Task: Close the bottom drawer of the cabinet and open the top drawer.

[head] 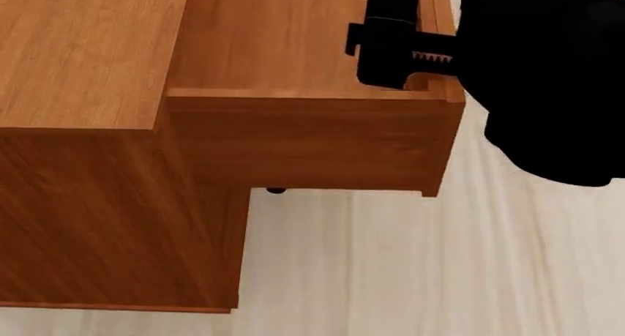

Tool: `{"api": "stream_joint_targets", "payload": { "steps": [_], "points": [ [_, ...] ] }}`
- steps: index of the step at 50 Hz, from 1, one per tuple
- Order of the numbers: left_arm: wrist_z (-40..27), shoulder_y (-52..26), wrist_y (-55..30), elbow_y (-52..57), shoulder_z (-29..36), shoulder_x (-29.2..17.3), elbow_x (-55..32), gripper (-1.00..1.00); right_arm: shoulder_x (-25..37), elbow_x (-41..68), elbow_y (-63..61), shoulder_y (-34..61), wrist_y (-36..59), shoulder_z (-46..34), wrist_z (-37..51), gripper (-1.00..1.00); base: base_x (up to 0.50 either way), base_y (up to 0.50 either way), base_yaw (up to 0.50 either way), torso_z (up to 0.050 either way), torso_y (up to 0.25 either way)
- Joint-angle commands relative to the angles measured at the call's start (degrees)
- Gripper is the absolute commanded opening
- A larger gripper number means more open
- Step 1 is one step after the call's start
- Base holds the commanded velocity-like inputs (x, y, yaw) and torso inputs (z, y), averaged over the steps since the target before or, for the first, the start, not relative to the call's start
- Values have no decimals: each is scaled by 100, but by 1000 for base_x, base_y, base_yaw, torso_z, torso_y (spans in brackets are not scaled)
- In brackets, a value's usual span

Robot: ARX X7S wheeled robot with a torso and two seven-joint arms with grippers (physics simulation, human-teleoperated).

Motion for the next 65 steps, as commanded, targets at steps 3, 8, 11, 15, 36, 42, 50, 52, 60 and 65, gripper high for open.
{"api": "stream_joint_targets", "payload": {
  "steps": [3, 8, 11, 15, 36, 42, 50, 52, 60, 65],
  "points": [
    [-20, 3, 4, 2, 20, -21, 19, 100, 470, -421, 545, 209, 545, -239, 818, 100, 0, 0, -2, 0, -4],
    [-23, 0, 15, -5, 23, -23, 13, 100, 580, -153, 722, 416, 671, -264, 915, 100, 0, 0, -1, 0, 0],
    [-27, 0, 10, -5, 32, -31, 26, 100, 689, 108, 974, 651, 931, -411, 1095, 100, 0, 0, -2, 0, 0],
    [-21, 12, 24, -6, 32, -25, 28, 100, 835, 399, 1107, 905, 1019, -597, 1249, 100, 0, 0, -3, 0, 0],
    [-34, 26, 56, -12, 48, -36, 29, 100, 1479, 845, 971, 1878, 642, -2075, 1282, 100, 0, 0, -4, 2, 12],
    [-51, 22, 57, -16, 53, -45, 37, 100, 1787, 936, 949, 2257, 582, -2685, 1299, 100, 0, 0, -6, 2, 15],
    [-59, 26, 67, -20, 57, -52, 35, 100, 2013, 942, 965, 2944, 592, -3581, 1304, 100, 0, 0, -8, 3, 10],
    [-66, 24, 65, -16, 59, -59, 32, 100, 2020, 824, 942, 3213, 655, -3964, 1312, 100, 0, 0, -9, 0, 7],
    [-76, 28, 71, -15, 66, -69, 32, 100, 2007, 826, 1052, 3831, 678, -4650, 1292, 100, 0, 0, -10, 3, 9],
    [-69, 30, 83, -25, 70, -70, 31, 100, 2090, 865, 1061, 4166, 614, -5009, 1283, 100, 0, 0, -10, 2, 10]
  ]
}}
